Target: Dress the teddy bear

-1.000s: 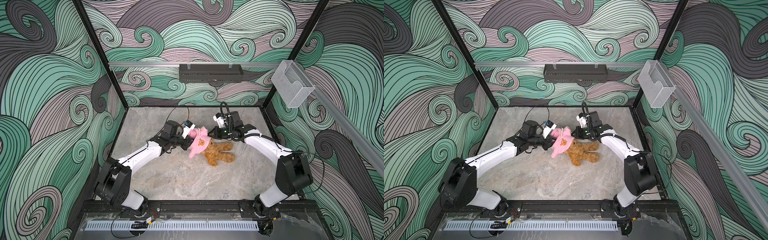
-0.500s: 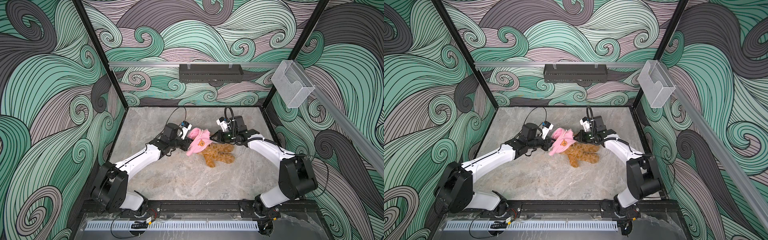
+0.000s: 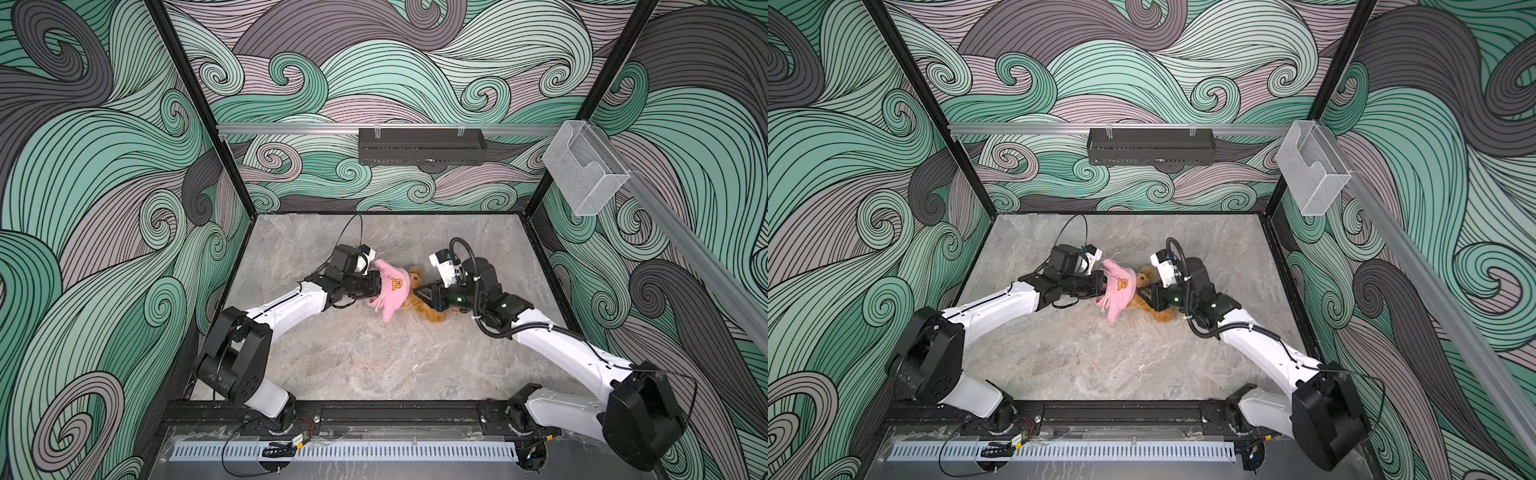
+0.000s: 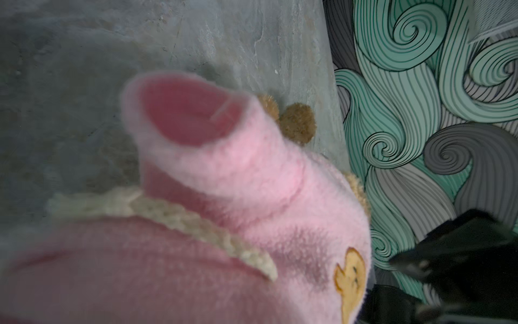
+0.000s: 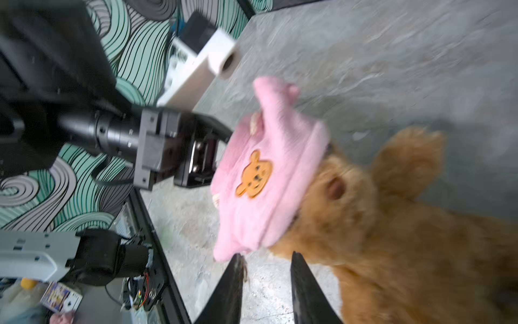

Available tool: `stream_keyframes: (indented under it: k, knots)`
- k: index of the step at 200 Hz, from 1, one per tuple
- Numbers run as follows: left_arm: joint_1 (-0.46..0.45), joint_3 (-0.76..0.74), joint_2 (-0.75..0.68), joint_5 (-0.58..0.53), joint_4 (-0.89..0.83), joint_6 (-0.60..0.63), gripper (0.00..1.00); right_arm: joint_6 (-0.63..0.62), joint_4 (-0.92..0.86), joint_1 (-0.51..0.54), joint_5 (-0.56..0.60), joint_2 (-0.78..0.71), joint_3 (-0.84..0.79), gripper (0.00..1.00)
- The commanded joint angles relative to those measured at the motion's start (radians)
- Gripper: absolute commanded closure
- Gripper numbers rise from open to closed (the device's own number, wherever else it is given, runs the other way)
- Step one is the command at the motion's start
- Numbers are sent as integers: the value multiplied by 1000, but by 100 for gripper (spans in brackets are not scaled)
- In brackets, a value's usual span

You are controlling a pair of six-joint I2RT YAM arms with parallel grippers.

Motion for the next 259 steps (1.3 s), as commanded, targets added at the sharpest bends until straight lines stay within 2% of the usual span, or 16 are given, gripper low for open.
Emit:
stream_keyframes:
  k: [1, 40, 100, 155, 200, 226, 259]
  knots:
    - [7, 4, 40, 146, 86, -176, 100, 20, 218, 67, 68, 18, -107, 78]
    - [30, 3, 87, 248, 148, -302, 100, -61, 323, 165, 190, 35, -209, 87]
    - [80, -18, 121, 364, 224, -472, 100, -110, 420, 173, 268, 44, -277, 91]
    - [77, -10, 113, 369, 177, -466, 100, -86, 569, 174, 234, 145, -225, 90]
    - [76, -6, 113, 361, 152, -441, 100, -60, 621, 174, 201, 137, -213, 83]
    - [74, -4, 116, 363, 152, -437, 100, -54, 614, 174, 223, 128, -208, 78]
    - [66, 7, 124, 368, 148, -426, 100, -18, 556, 173, 313, 144, -181, 75]
